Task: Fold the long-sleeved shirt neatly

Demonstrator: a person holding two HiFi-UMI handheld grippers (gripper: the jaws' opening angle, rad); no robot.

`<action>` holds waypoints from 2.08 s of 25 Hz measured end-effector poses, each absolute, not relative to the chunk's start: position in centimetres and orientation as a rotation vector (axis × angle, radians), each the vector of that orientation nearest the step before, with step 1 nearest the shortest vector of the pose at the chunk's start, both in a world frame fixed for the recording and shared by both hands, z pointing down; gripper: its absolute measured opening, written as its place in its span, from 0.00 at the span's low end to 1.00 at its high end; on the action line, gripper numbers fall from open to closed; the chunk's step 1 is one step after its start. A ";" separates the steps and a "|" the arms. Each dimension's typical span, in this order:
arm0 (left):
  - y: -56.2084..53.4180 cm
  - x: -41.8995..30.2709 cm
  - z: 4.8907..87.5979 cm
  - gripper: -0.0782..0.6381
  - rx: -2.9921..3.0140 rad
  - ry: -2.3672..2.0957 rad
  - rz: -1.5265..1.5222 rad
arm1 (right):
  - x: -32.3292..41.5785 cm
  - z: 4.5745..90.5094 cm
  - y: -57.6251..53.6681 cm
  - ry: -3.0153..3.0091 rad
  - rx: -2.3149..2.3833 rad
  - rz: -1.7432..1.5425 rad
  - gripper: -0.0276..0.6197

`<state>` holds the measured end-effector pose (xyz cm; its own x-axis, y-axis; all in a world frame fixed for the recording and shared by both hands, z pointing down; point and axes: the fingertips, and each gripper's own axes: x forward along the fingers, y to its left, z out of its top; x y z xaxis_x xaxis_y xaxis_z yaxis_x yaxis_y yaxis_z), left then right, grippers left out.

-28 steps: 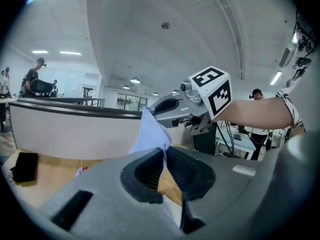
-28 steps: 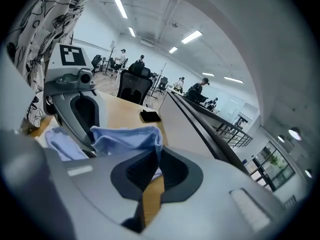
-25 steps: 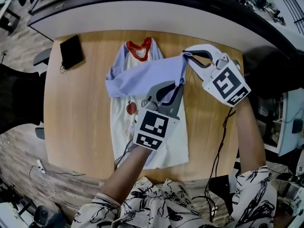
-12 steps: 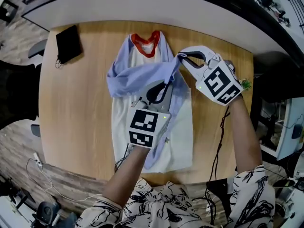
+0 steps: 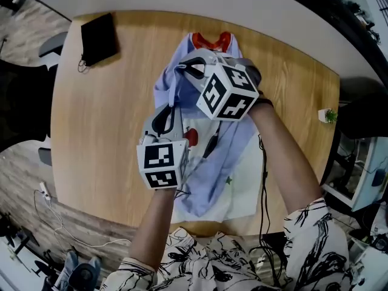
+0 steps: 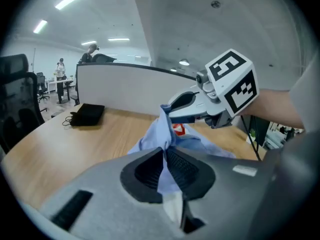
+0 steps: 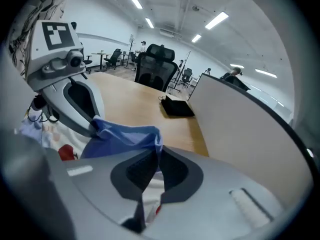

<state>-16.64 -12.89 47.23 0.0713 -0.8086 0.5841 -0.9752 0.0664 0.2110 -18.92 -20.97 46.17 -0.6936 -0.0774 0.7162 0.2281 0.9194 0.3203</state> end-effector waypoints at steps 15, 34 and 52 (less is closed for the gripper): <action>-9.8 -19.9 52.3 0.33 1.633 -1.731 0.330 | -19.9 51.4 -21.9 -2.321 0.038 -0.176 0.31; 3.7 -9.6 37.1 0.63 2.703 -0.819 0.697 | 3.8 39.1 -2.3 -2.443 0.770 0.121 0.49; 19.7 -4.2 54.3 0.37 2.825 0.275 1.412 | -0.7 53.5 20.8 -2.207 0.658 0.310 0.43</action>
<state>-4.18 19.72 54.32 0.5882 0.1421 0.7961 0.1676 -0.9845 0.0519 -0.66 20.76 53.48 -0.5489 -0.3555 0.7565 -0.5503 0.8349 -0.0070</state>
